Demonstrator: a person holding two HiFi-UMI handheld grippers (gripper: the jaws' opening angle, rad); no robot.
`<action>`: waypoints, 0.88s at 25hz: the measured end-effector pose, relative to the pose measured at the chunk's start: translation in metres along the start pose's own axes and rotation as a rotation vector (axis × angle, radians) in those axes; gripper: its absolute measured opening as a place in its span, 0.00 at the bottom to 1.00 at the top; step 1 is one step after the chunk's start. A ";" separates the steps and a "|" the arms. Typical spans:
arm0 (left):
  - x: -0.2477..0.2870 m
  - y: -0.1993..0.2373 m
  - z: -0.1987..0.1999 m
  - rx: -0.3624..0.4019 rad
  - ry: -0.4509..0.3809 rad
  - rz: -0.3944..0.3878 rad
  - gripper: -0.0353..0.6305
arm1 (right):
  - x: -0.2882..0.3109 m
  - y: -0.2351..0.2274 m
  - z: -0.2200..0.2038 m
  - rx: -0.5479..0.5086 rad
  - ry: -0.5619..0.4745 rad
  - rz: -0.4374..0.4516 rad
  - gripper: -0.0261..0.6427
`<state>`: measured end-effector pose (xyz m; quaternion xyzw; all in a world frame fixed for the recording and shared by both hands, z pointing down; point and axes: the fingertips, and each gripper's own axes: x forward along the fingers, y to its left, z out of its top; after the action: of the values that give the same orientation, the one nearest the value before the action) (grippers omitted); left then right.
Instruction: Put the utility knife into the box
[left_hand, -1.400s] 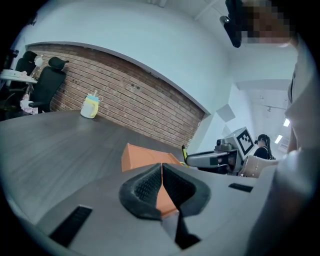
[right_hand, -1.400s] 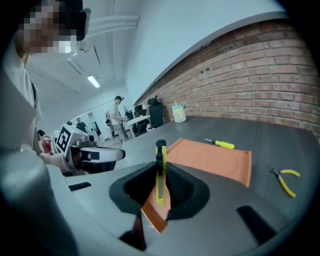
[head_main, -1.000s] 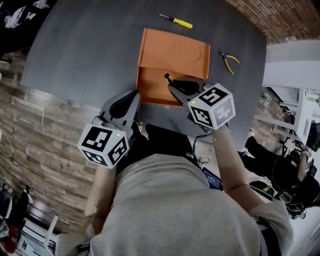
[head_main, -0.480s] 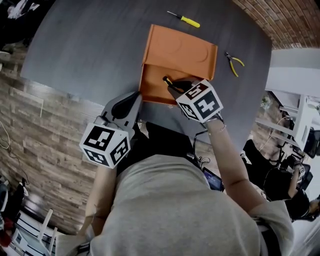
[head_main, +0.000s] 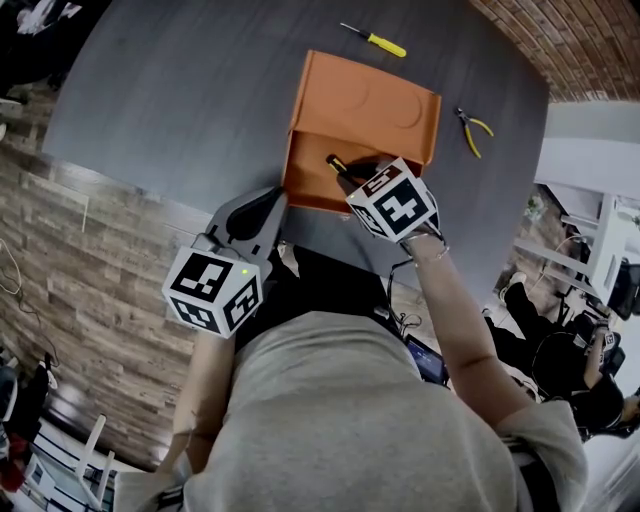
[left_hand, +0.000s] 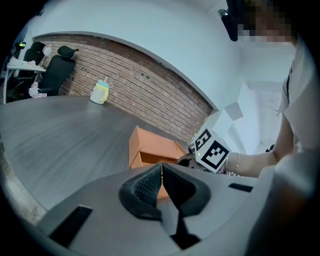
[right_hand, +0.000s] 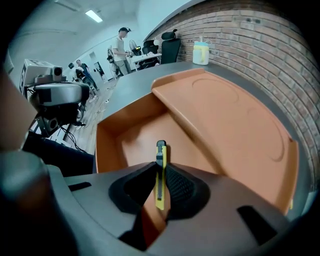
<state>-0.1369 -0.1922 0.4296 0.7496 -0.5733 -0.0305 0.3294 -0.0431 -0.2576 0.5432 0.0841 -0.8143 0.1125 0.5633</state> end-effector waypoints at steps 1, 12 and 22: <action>0.000 0.000 0.000 0.001 0.003 -0.002 0.09 | 0.000 0.000 0.000 -0.001 0.002 -0.003 0.15; 0.003 -0.001 0.006 0.019 0.010 -0.019 0.09 | 0.002 0.002 -0.004 0.005 -0.009 -0.003 0.21; 0.000 -0.006 0.010 0.076 0.025 -0.054 0.09 | -0.030 0.006 0.008 0.064 -0.123 -0.032 0.26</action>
<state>-0.1361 -0.1961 0.4182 0.7771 -0.5495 -0.0083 0.3067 -0.0414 -0.2537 0.5117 0.1217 -0.8418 0.1240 0.5111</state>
